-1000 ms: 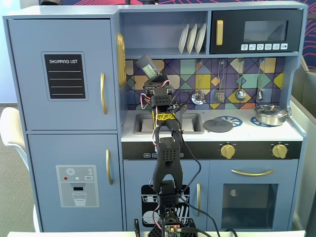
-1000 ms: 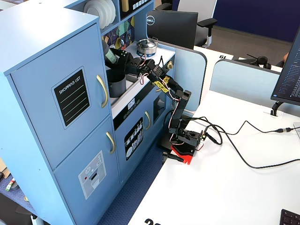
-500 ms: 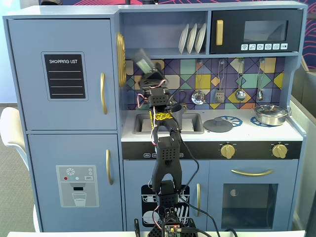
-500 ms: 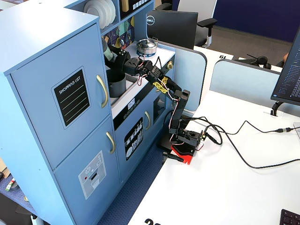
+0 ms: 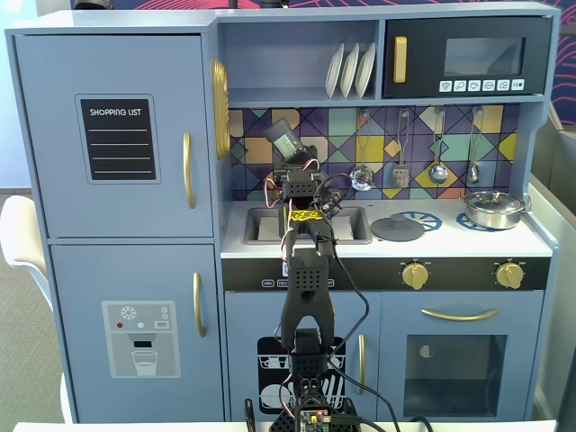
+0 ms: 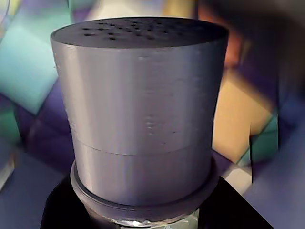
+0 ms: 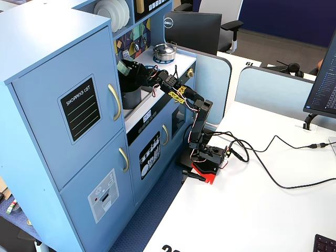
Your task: Put salt in the gray recipient
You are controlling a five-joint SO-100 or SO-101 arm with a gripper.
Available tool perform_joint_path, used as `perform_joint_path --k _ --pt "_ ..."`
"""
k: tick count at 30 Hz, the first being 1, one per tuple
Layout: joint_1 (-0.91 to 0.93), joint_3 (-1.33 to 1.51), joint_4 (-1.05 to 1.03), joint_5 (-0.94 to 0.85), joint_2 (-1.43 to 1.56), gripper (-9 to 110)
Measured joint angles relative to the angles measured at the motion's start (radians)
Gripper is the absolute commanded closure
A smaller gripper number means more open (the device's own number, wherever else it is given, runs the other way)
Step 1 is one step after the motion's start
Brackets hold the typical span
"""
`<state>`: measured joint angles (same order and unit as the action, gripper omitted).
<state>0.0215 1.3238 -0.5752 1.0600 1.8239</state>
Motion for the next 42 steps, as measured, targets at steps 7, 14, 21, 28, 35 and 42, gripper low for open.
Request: perform_joint_path --k 7,14,21,28,35,42 --pt "-0.071 -0.15 0.029 0.0 -0.046 101" --pt "-0.071 -0.173 0.034 -0.003 -0.051 101" --pt "0.003 0.048 0.034 0.028 0.017 101" --pt "-0.061 -0.043 0.038 0.009 0.011 101" --pt "-0.12 -0.27 0.038 -0.06 -0.046 101" --pt "-0.087 -0.141 0.038 -0.018 -0.025 101"
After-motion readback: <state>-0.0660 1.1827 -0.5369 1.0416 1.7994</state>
